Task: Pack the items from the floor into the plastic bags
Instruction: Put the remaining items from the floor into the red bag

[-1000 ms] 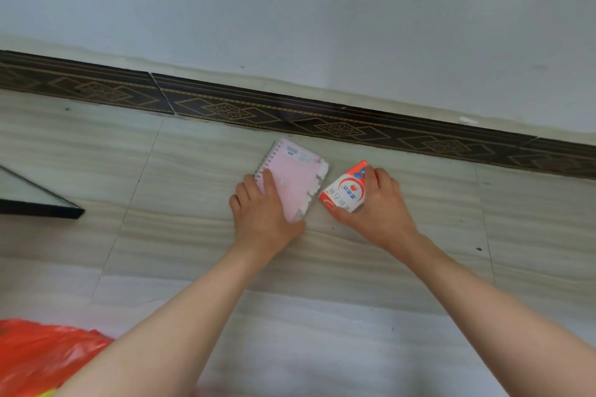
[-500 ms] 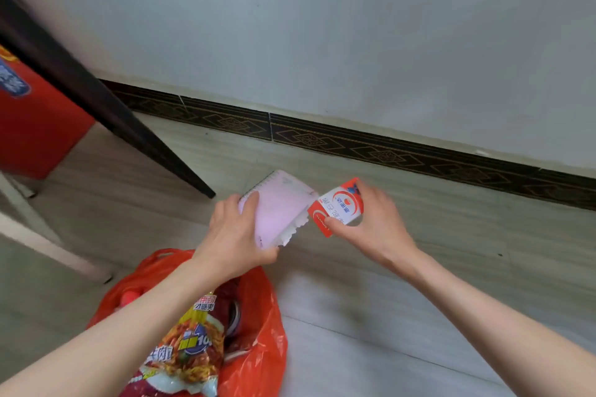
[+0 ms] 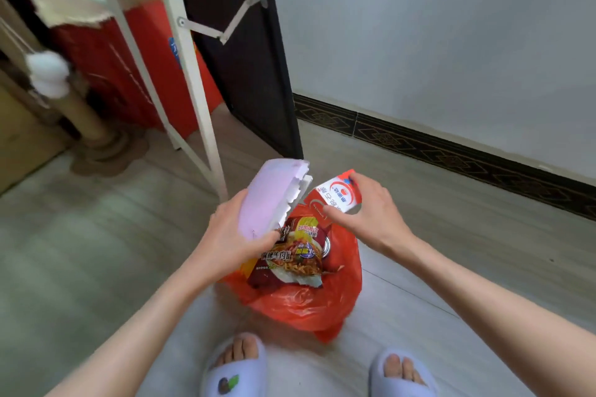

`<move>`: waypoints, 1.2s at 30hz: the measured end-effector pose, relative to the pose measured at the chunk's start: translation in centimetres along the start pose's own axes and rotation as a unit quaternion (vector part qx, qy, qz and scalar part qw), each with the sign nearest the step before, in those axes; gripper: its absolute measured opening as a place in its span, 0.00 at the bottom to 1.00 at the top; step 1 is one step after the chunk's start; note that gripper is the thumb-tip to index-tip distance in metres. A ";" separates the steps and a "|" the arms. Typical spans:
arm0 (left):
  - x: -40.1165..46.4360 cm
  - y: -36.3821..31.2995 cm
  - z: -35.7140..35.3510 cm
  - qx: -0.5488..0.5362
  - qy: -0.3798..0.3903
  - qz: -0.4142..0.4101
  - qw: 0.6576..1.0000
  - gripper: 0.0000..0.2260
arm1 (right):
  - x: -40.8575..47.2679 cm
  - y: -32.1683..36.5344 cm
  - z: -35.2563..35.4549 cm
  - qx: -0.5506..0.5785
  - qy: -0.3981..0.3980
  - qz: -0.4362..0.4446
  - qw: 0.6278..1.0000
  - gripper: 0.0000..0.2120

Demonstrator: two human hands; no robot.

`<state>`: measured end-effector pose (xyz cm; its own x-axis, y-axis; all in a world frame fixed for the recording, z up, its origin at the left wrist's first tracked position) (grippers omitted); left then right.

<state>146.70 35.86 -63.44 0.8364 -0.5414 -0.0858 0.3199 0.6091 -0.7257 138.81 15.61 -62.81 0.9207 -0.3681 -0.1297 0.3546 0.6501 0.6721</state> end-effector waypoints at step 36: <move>-5.1 22.6 -6.6 -0.285 -0.122 0.427 0.849 0.04 | 1.1 1.8 -17.2 -0.262 0.238 0.205 0.912 0.28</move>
<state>146.72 48.58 -83.95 0.7443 0.1366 -0.6537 -0.6597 0.3021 -0.6881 143.23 27.84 -74.22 0.9155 0.2265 -0.3325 -0.1204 0.9429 0.3105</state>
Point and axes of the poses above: each hand's wrist, its own x-axis towards the middle knuckle, its own z-axis out of the back of the hand, y = z × x, the point moved 9 cm from there along x, towards the middle knuckle, and after that the axes turned 2 degrees about y, right-handed, at the moved point
